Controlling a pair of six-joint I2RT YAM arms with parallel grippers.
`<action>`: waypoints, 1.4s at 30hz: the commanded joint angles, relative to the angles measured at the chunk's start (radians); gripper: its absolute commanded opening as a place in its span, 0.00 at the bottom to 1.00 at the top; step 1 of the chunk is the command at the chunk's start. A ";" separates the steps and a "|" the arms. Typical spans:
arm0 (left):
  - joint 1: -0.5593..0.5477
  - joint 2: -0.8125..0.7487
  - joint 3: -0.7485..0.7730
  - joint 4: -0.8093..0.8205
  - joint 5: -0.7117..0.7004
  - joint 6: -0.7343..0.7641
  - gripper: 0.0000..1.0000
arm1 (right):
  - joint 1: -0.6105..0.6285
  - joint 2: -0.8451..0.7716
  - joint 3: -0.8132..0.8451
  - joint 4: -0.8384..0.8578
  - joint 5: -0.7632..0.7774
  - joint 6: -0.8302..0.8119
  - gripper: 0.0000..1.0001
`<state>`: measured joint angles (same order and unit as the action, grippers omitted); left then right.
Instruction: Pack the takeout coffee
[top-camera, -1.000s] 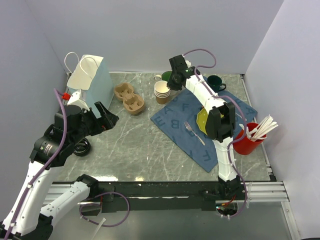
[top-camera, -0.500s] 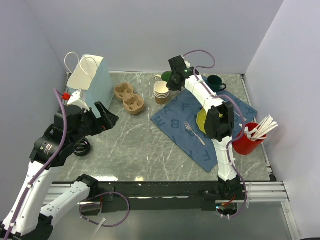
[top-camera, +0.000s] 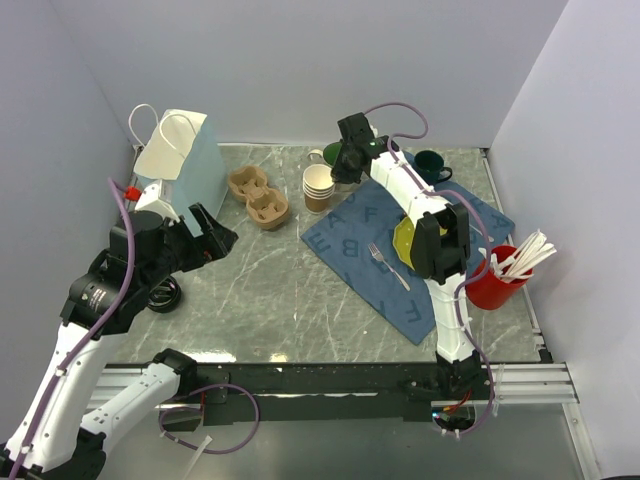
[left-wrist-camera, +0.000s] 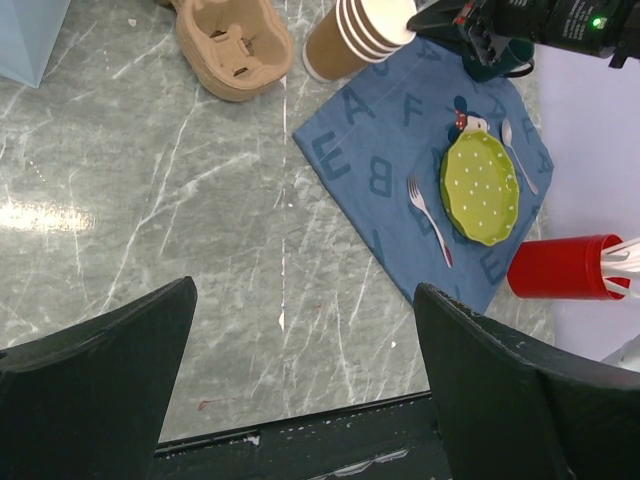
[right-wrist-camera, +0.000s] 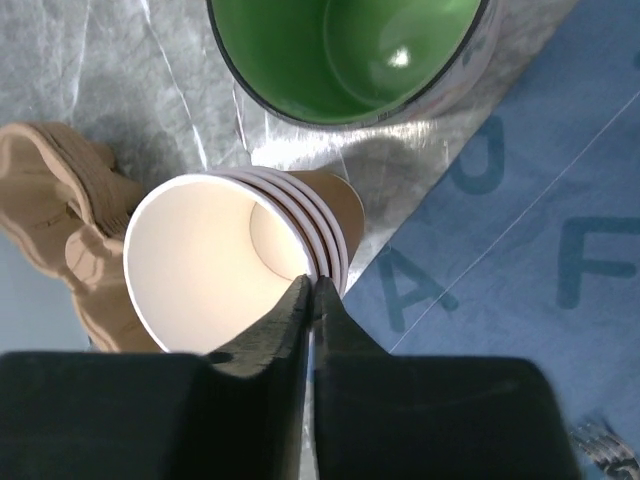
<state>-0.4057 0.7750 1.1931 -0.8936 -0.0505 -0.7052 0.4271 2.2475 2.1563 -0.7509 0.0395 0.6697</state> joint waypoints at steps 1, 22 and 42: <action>-0.004 -0.013 -0.009 0.045 -0.005 -0.023 0.97 | -0.007 -0.086 -0.004 0.038 -0.035 0.025 0.13; -0.004 0.128 -0.113 0.249 -0.135 -0.045 0.99 | -0.008 -0.151 -0.058 0.114 -0.118 0.071 0.00; 0.056 0.865 0.207 0.720 0.274 -0.057 0.34 | -0.025 -0.134 -0.079 0.088 -0.171 0.068 0.00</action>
<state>-0.3664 1.5341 1.3235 -0.2993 0.1093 -0.7444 0.4171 2.1487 2.0750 -0.6949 -0.1093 0.7345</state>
